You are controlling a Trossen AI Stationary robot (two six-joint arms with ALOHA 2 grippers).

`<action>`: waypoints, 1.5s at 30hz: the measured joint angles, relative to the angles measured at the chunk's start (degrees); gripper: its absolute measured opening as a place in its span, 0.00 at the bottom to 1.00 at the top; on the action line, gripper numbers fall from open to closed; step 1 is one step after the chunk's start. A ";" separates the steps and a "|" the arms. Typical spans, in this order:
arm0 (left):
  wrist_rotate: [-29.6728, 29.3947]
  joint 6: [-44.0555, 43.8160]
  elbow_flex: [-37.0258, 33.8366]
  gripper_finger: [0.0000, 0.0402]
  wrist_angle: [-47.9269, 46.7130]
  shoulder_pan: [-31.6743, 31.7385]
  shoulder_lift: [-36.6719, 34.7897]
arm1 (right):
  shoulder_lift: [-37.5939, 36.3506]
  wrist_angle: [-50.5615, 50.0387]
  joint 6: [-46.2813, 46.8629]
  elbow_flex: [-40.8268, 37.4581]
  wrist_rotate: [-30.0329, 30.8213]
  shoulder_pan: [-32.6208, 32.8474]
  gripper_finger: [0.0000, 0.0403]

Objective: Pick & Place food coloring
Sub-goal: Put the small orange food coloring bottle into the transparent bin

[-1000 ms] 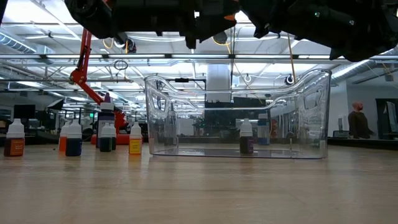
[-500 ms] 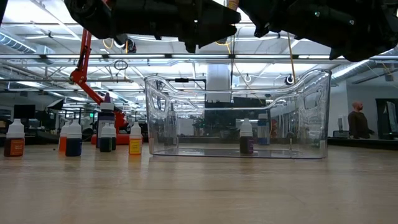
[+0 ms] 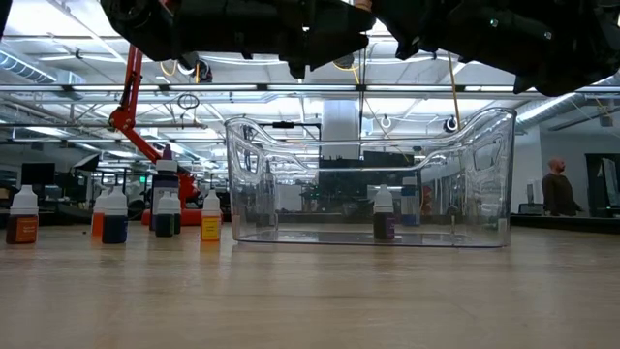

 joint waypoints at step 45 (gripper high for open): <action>1.54 4.34 -0.04 0.13 0.01 0.02 0.00 | 0.00 -0.28 0.04 0.00 -0.09 0.02 0.09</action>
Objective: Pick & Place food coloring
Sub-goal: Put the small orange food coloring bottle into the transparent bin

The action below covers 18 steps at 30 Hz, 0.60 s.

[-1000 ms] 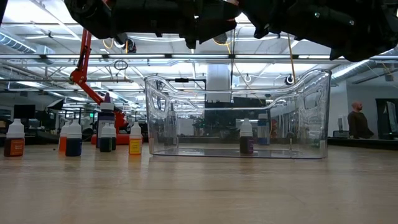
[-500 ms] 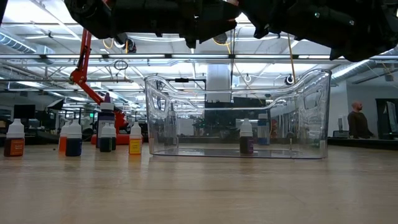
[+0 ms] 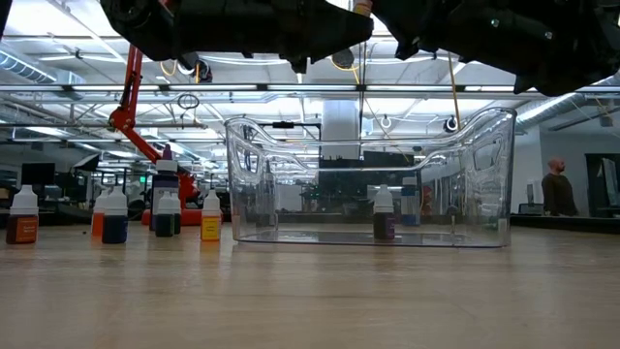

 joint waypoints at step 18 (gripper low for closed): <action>-12.29 -6.83 -0.02 0.13 -39.43 -1.84 -14.83 | -5.48 -10.22 7.46 0.06 3.57 -0.02 0.40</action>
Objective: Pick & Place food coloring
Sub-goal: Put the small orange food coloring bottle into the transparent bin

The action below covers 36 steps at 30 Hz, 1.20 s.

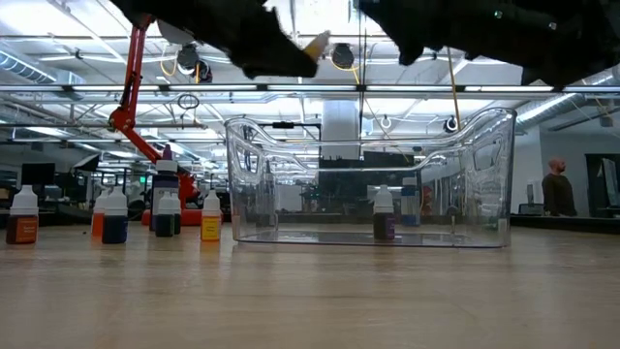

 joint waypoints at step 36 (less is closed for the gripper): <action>0.24 -9.39 10.97 0.13 -29.69 -2.73 4.17 | 10.48 -47.21 1.87 24.95 1.08 -0.70 0.32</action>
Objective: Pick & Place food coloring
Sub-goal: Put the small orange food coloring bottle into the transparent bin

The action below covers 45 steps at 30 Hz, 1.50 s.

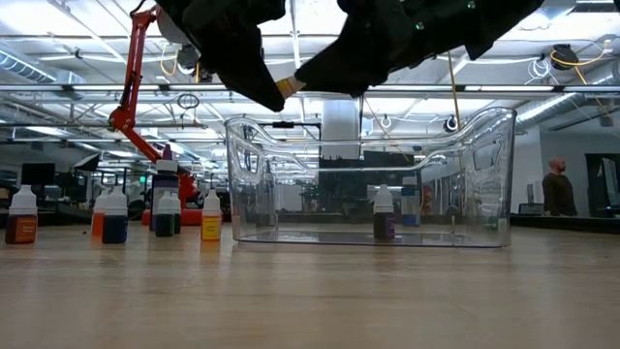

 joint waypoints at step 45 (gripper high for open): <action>0.03 -0.25 -0.12 0.34 4.18 -0.02 -0.66 | -3.74 -11.38 -4.21 1.78 -1.61 0.21 0.10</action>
